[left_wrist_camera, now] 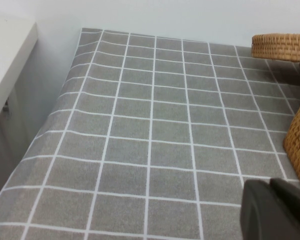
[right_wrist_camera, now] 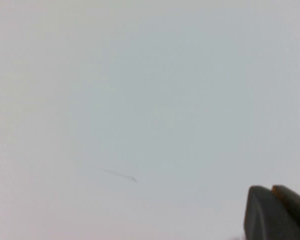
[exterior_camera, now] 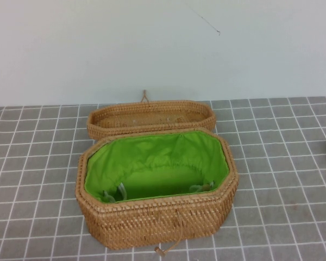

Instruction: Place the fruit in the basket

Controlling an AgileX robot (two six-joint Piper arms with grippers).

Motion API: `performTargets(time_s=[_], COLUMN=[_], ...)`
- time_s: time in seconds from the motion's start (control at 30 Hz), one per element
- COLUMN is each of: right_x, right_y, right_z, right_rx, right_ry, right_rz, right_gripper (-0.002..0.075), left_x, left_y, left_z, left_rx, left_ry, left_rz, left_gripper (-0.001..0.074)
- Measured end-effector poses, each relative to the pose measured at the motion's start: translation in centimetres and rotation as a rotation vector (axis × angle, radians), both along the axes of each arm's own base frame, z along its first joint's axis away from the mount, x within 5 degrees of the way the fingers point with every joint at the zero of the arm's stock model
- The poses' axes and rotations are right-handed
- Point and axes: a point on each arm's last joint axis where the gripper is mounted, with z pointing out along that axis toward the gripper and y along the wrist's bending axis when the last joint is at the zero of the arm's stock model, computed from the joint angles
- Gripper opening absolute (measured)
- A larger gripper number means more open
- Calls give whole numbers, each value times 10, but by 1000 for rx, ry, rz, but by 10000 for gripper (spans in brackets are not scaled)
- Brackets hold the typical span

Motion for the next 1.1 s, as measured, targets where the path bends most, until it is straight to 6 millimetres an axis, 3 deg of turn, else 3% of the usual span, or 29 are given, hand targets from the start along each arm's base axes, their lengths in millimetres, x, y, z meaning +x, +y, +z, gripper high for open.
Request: performTargets(time_s=[0.13,0.33,0.43,0.6,0.83,1.0,1.1], right_x=[-3,-7,-16,-40,-34,0,17], right_y=[3,-1,-2,-7,-19,-29,-28], right_z=[9,25,56,128,200,228,241], right_rx=[-60,52,-43,-355,-640,-580,-518], right_ry=[-111,-148,-202,-249,58,378,485], right_rz=[9,10,-40,-230,-384,-380,-343], right_gripper=[-3,-3,-3,-3,-3,-3,-3], left_x=[0,0,0,0,0,0,0], left_y=[0,0,0,0,0,0,0], left_z=[0,0,0,0,0,0,0], left_rx=[0,0,-2,-2,-2,-2,-2], left_ry=[0,0,0,0,0,0,0], left_rz=[0,0,0,0,0,0,0], left_gripper=[-3,-3,-2,-3,-2,-2,-2])
